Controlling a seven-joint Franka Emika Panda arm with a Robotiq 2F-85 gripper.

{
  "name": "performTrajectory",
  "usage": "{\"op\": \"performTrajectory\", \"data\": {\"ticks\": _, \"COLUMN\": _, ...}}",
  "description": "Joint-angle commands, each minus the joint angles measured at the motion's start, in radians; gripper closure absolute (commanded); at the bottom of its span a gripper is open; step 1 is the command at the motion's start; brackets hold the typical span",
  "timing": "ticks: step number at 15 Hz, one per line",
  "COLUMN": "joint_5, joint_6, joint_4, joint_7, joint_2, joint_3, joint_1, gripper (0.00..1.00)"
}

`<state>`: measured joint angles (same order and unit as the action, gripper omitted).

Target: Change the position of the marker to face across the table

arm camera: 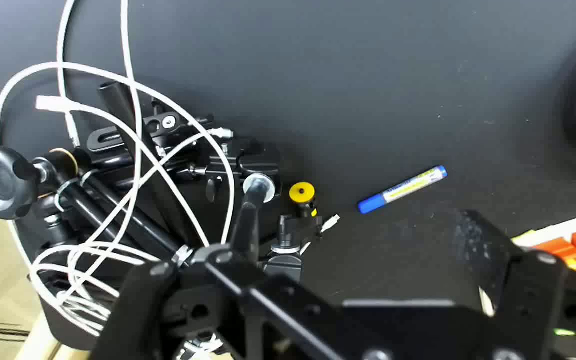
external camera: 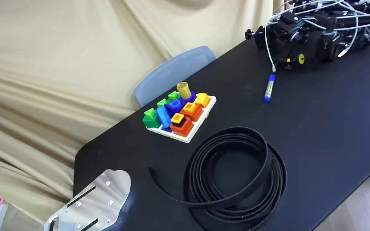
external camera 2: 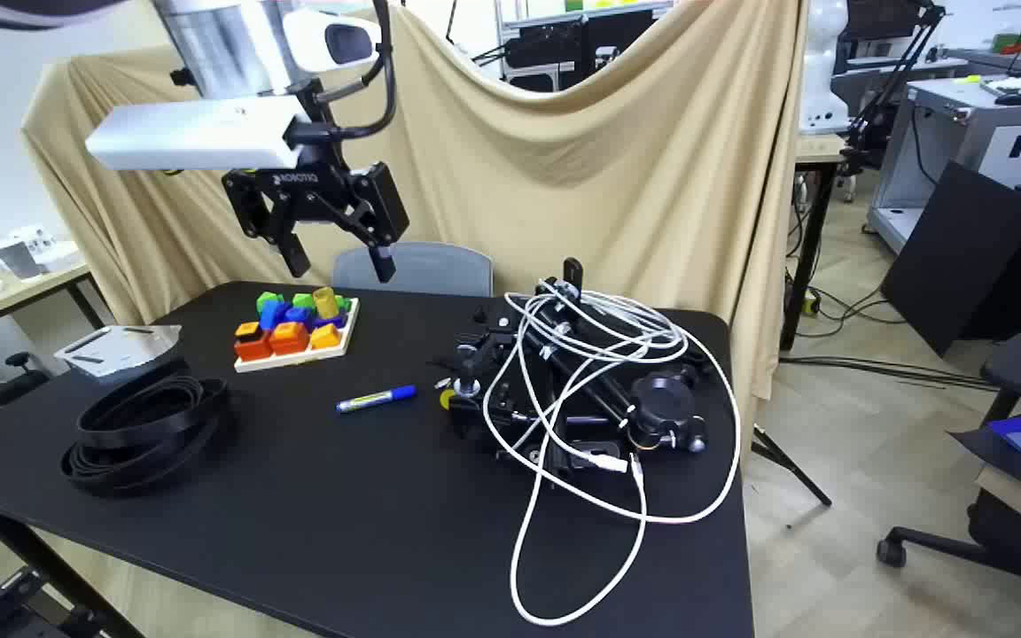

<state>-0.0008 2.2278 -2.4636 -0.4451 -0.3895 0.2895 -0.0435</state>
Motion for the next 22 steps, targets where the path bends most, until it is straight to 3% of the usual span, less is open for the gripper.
{"op": "performTrajectory", "data": {"ticks": 1, "joint_5": 0.008, "joint_6": -0.002, "joint_4": 0.002, "joint_7": -0.006, "joint_2": 0.002, "joint_3": -0.017, "joint_1": -0.017, "gripper": 0.0}}
{"op": "performTrajectory", "data": {"ticks": 14, "joint_5": 0.008, "joint_6": -0.002, "joint_4": 0.002, "joint_7": -0.006, "joint_2": 0.002, "joint_3": -0.017, "joint_1": -0.017, "gripper": 0.0}}
{"op": "performTrajectory", "data": {"ticks": 18, "joint_5": 0.057, "joint_6": 0.079, "joint_4": 0.054, "joint_7": 0.056, "joint_2": 0.156, "joint_3": -0.05, "joint_1": 0.009, "gripper": 0.0}}
{"op": "performTrajectory", "data": {"ticks": 22, "joint_5": 0.111, "joint_6": 0.23, "joint_4": 0.122, "joint_7": 0.181, "joint_2": 0.354, "joint_3": -0.13, "joint_1": 0.021, "gripper": 0.0}}
